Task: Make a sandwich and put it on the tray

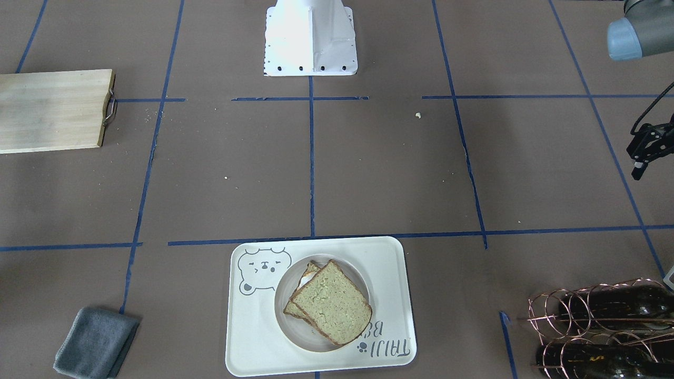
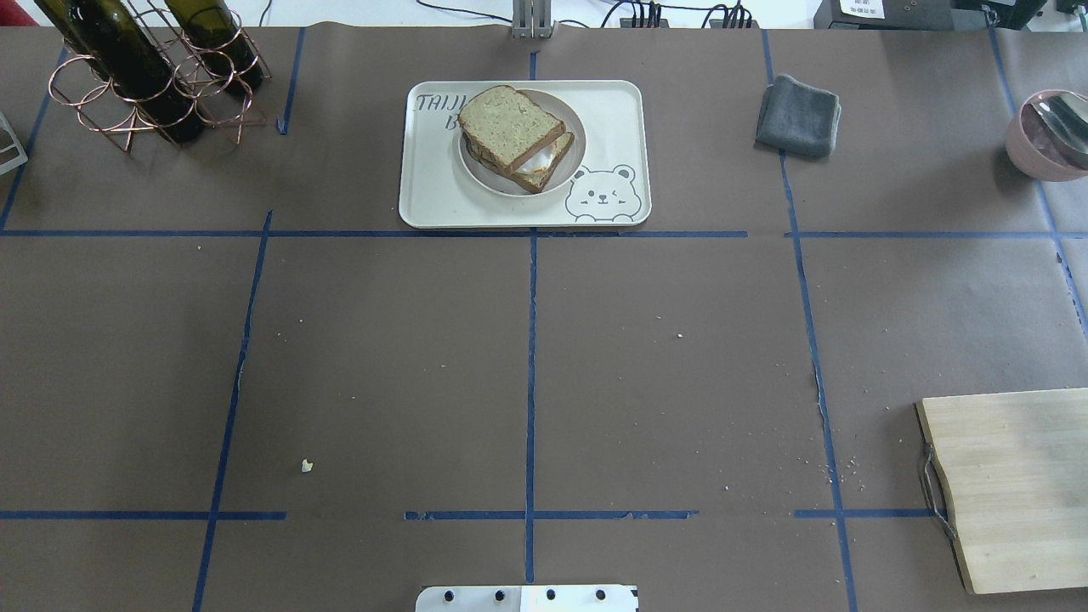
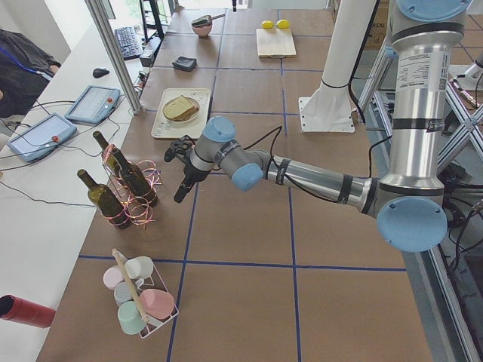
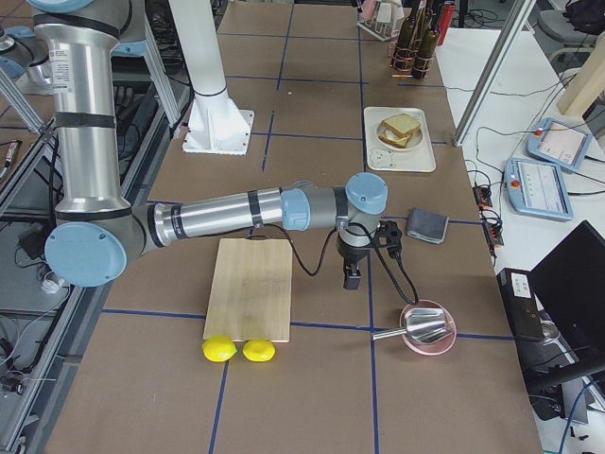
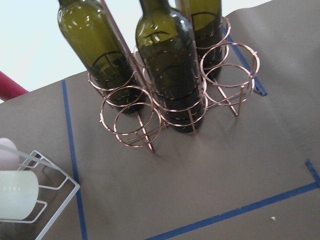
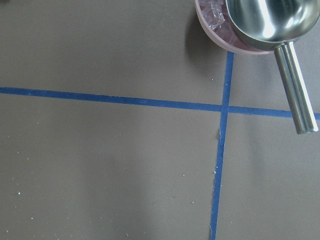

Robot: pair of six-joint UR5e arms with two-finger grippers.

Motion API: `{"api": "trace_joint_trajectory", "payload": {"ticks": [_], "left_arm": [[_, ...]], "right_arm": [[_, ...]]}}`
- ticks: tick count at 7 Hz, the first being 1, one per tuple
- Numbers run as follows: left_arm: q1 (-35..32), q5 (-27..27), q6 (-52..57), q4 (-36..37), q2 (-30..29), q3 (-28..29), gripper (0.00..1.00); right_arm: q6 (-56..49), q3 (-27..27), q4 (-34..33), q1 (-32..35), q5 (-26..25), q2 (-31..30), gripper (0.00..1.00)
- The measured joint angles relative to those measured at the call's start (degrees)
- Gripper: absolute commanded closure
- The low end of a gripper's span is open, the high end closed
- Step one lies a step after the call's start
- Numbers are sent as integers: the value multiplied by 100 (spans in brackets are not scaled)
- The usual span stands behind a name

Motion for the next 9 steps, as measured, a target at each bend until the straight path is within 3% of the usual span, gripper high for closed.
{"api": "trace_joint_trajectory", "payload": {"ticks": [2,4,6,7,9], "left_arm": [[-158,-27,599,97,212,187,0],[-894,-261,2228,1492,253,135,0],[-1517,-1610,2813,2561,394,152,0],[-1626,-2005,2859,2794,541,184,0],[-1680,-2199,2883,2925,743,225,0]], "right_arm": [[-7,-8,0,33,4,-17,0],[-23,-22,0,97,43,-93,0],[-227,-89,0,300,318,-282,0],[-407,-188,0,444,415,-350,0],[-546,-372,4,657,478,-408,0]]}}
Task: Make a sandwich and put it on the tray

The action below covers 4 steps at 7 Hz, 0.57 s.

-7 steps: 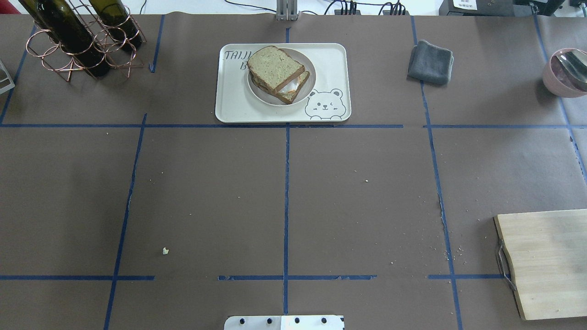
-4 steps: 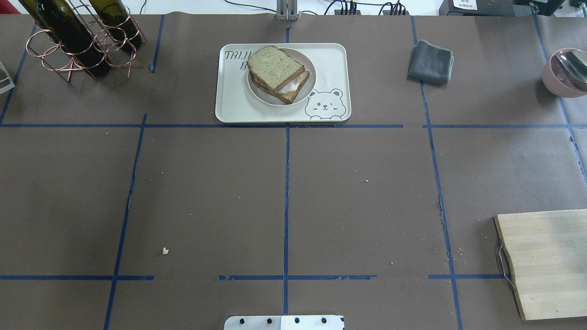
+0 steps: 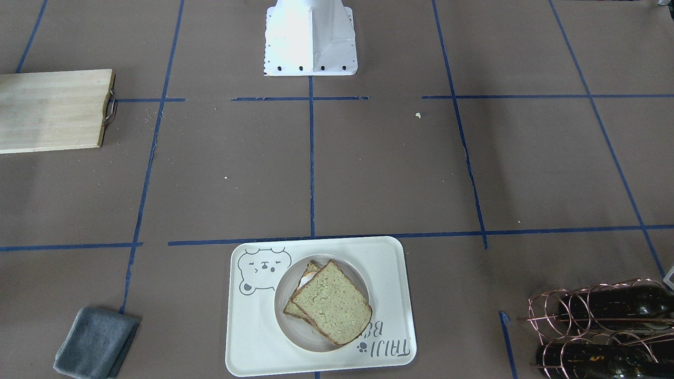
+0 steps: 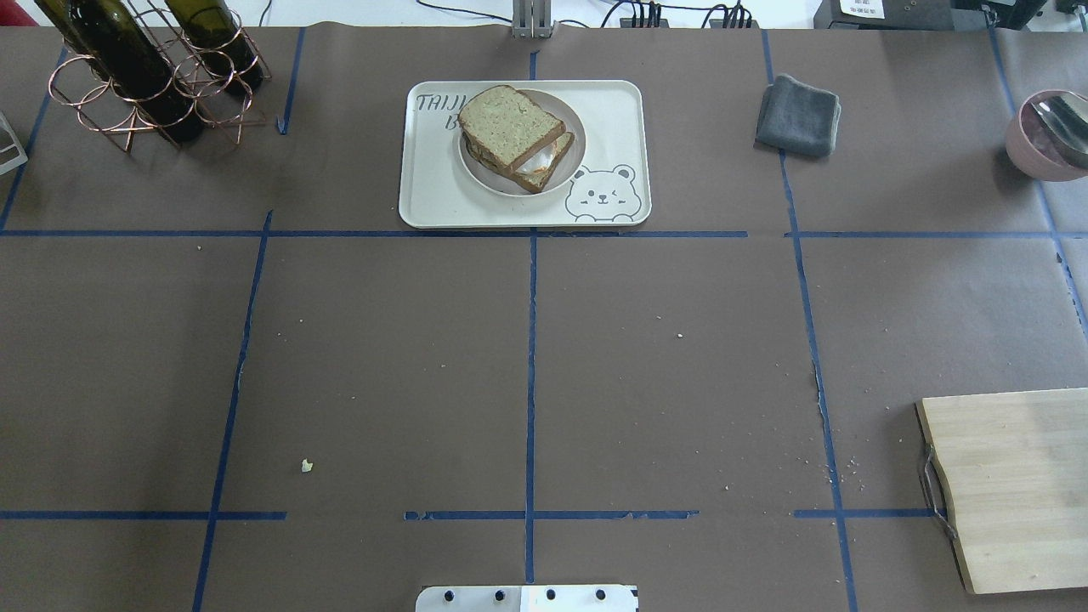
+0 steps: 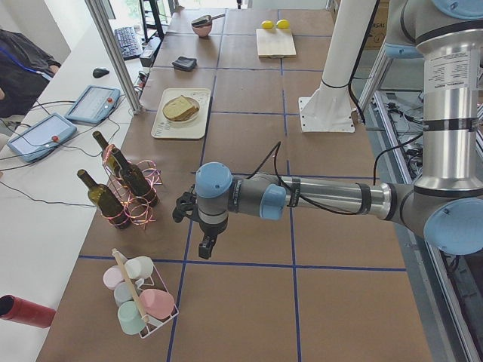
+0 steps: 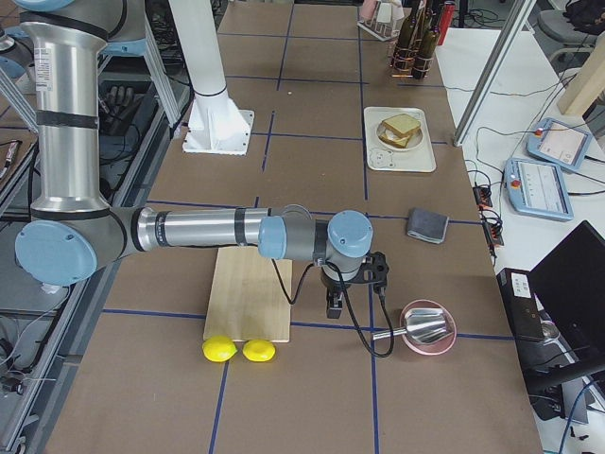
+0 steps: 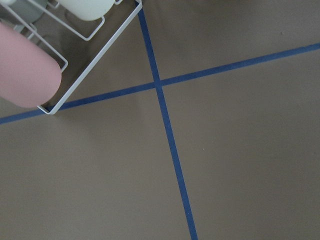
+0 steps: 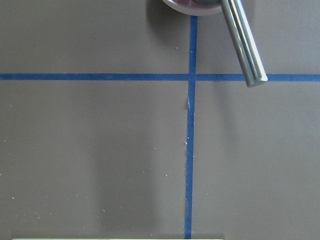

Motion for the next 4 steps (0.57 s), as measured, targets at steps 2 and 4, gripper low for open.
{"api": "trace_joint_trajectory", "payload": {"ticks": [2,4], "left_arm": [[-6,46,4,15,44,7,0],[-7,231,5,16,53,-14,0]], "right_arm": [[-22,-81,10,104,-22,-68,0],[2,-61,21,183,-33,-94,0]]}}
